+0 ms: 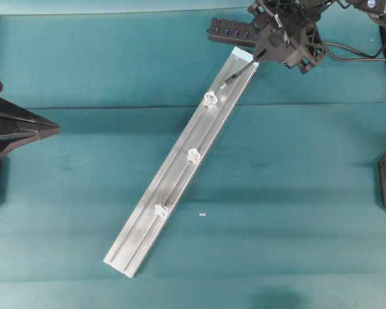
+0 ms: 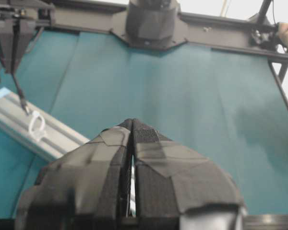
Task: Pass the USB cable through three rings with both arms.
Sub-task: 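Lower the plug with the right gripper and push it through the first white loop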
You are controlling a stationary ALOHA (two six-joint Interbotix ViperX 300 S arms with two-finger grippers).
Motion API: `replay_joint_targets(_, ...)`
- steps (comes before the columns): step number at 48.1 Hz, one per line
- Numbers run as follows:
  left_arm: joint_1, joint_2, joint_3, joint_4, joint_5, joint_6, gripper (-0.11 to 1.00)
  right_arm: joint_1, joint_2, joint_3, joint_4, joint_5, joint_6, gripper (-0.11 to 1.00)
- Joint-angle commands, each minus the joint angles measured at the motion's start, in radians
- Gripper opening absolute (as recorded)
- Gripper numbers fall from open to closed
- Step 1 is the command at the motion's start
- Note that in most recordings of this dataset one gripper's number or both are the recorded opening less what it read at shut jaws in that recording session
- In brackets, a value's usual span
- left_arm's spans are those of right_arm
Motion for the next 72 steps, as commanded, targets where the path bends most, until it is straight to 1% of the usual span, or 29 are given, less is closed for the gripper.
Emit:
replay_joint_targets(1, 0.003, 0.008, -0.023, 0.003, -0.006, -0.002, -0.01, 0.014, 0.005, -0.002, 0.008, -0.003, -0.009, 0.11)
replay_joint_targets(7, 0.003, 0.008, -0.025, 0.003, -0.011, -0.002, -0.01, 0.018, 0.006, 0.002, 0.012, -0.008, -0.009, 0.11)
replay_joint_targets(23, 0.003, 0.008, -0.025, 0.003, -0.014, -0.002, -0.01, 0.031, 0.008, 0.005, 0.051, -0.023, -0.009, 0.11)
replay_joint_targets(38, 0.003, 0.008, -0.025, 0.003, -0.012, -0.002, -0.01, 0.051, 0.003, 0.014, 0.063, -0.028, -0.009, 0.11)
replay_joint_targets(62, 0.005, 0.011, -0.023, 0.003, -0.012, -0.002, -0.01, 0.066, 0.003, 0.015, 0.106, -0.038, -0.009, 0.11)
replay_joint_targets(72, 0.003, 0.009, -0.023, 0.003, -0.014, -0.002, -0.01, 0.074, 0.011, 0.017, 0.107, -0.04, -0.009, 0.11)
